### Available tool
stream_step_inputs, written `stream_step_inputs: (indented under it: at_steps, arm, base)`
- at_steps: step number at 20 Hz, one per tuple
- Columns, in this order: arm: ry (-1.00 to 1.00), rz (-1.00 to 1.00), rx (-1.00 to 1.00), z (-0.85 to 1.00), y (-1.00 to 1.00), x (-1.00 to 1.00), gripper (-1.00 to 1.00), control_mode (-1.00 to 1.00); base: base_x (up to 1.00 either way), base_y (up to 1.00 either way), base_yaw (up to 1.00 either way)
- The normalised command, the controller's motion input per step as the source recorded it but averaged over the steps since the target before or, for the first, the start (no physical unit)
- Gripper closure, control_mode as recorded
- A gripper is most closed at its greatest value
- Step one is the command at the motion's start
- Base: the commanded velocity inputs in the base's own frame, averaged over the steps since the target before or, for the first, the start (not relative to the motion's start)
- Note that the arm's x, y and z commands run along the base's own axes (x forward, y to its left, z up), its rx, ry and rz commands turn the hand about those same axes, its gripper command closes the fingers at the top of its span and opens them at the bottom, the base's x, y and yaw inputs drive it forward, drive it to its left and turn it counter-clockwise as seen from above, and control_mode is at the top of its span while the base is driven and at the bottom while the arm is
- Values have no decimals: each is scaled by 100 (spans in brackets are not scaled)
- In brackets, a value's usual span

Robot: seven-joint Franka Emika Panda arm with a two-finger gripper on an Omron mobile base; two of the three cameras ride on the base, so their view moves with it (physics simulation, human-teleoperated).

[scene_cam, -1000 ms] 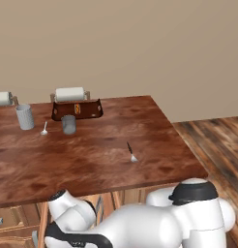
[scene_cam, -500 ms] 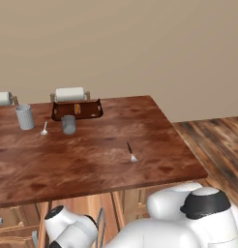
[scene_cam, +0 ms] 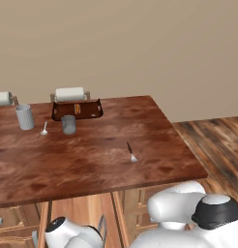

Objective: Take the tongs from the drawer on the left and place them on the dining counter next to the tray containing the hot dog.

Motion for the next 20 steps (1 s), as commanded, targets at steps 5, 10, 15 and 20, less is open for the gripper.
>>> stream_step_inputs:
  at_steps: [5,10,15,20]
  arm:
    - [0,0,5,0,-11,0,-100,-100]
    - [0,0,2,17,-27,0,-100,-100]
    - [0,0,0,29,-31,0,-100,-100]
    - [0,0,0,30,-30,0,-100,-100]
  base:
    - [0,0,0]
    - [0,0,0]
    - [0,0,0]
    - [0,0,0]
